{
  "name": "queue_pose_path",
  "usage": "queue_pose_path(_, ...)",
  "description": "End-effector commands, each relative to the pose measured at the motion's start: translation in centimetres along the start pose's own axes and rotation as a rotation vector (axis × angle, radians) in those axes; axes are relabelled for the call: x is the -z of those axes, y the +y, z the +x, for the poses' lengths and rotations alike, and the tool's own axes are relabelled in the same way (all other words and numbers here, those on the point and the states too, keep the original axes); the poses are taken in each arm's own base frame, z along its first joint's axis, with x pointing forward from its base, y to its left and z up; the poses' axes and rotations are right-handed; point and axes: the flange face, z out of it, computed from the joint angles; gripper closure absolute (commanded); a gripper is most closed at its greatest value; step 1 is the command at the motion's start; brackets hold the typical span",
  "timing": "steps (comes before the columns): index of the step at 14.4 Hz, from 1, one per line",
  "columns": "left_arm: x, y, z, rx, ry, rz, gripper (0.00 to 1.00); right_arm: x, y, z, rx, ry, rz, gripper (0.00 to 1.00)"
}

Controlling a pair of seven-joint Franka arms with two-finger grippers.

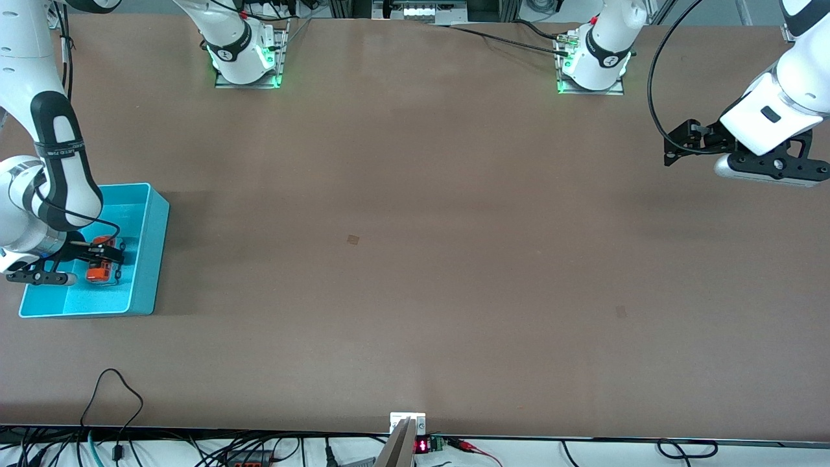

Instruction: Wind up bus and store in blue box

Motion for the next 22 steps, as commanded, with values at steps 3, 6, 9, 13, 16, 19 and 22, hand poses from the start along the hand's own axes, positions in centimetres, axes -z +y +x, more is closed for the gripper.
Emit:
queue_pose_path(3, 0.8, 0.3, -0.3, 0.007, 0.000, -0.005, 0.00, 7.9, -2.3, 0.8, 0.006, 0.024, 0.098, 0.00)
queue_pose_path(6, 0.7, 0.3, -0.3, 0.007, -0.003, -0.005, 0.00, 14.0, -2.9, 0.6, 0.024, 0.072, 0.107, 0.00)
queue_pose_path(9, 0.7, 0.3, -0.3, 0.007, -0.003, -0.005, 0.00, 19.8, -5.9, 0.3, 0.074, 0.082, 0.139, 0.00)
queue_pose_path(13, 0.8, 0.3, -0.3, 0.007, -0.001, -0.005, 0.00, 26.7, -11.7, 0.5, 0.029, 0.046, 0.111, 0.00)
queue_pose_path(16, 0.8, 0.3, -0.3, 0.007, -0.001, -0.005, 0.00, 32.3, -15.6, 0.3, -0.023, -0.006, 0.088, 0.00)
queue_pose_path(19, 0.8, 0.3, -0.3, 0.007, -0.001, -0.005, 0.00, 36.4, -16.2, -1.2, -0.022, -0.034, 0.093, 0.00)
queue_pose_path(22, 0.8, 0.3, -0.3, 0.006, -0.003, -0.005, 0.00, 38.6, -13.7, -4.1, -0.094, -0.082, 0.098, 0.00)
